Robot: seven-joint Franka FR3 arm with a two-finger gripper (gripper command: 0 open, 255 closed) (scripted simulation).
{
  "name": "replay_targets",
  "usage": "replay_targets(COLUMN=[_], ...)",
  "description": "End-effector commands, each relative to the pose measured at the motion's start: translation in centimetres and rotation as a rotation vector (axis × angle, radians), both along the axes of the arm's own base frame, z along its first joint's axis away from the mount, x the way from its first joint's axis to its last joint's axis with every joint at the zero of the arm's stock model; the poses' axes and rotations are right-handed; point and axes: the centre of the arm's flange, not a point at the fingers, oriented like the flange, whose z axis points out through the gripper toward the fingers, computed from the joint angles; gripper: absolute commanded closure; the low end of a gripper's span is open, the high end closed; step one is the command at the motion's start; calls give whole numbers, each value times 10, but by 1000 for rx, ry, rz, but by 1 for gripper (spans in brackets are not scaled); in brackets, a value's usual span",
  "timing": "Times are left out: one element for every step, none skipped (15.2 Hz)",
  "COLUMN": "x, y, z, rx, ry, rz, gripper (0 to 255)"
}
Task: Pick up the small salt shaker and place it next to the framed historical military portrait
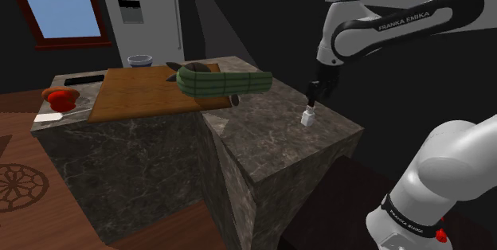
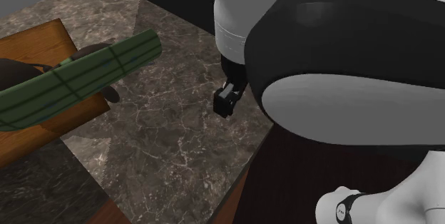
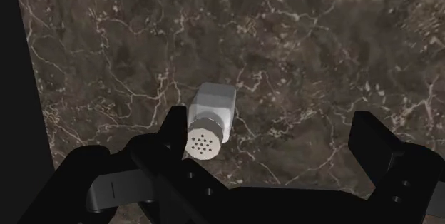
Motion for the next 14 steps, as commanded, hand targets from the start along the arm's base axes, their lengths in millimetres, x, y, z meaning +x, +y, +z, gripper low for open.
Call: replay_targets(x=[7, 11, 15, 19, 23, 24, 24, 25, 25, 25, 25, 26, 26, 26], y=[-14, -21, -28, -35, -42, -43, -44, -45, -45, -46, -47, -47, -49, -49], z=[-18, -28, -38, -47, -57, -59, -64, -69, -74, -79, -85, -90, -98, -98], rx=[-13, -19, -24, -30, -36, -37, -37, -37, -37, -37, -37, -37, -37, -37], ry=[-16, -22, -29, -35, -41, -43, -43, -43, -43, -43, -43, -43, -43, -43], rz=[-24, -36, -48, -60, -72, -74, -74, -74, -74, -74, -74, -74, -74, -74], gripper=[0, 0, 0, 0, 0, 0, 0, 0, 0, 0, 0, 0, 0, 0])
